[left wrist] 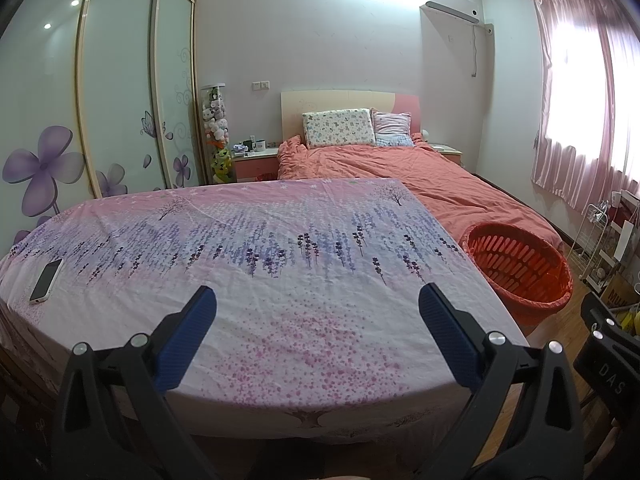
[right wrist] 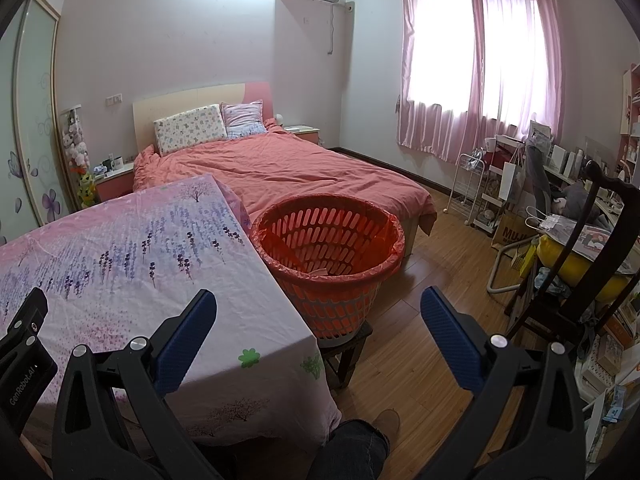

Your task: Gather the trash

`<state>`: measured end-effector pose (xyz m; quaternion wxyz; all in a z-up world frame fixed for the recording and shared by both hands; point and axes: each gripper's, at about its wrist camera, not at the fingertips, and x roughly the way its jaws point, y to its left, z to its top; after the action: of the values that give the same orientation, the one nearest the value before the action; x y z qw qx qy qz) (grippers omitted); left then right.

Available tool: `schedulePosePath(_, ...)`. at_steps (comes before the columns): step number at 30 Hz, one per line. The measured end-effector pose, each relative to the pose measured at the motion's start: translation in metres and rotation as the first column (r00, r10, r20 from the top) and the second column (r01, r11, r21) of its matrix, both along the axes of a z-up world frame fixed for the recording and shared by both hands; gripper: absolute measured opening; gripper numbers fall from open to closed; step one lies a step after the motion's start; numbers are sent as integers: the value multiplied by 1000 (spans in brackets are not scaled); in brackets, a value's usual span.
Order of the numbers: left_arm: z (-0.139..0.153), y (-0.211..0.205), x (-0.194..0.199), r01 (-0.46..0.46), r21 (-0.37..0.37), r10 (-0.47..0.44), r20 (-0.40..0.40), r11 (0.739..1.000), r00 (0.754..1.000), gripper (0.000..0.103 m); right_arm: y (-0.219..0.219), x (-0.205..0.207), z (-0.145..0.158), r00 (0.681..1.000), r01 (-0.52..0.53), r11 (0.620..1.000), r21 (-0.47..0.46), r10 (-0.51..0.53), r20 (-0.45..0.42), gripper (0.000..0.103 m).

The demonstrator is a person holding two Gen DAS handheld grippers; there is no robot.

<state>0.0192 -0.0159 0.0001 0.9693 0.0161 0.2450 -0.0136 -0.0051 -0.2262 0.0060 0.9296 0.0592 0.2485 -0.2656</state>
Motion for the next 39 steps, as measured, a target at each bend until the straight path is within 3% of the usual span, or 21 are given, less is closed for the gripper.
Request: schedulePosePath(39,-3,1,-1,0,7,0,-4,1000,1000,99,-2,1,2,1000,-1,1000,1,1,-2,101)
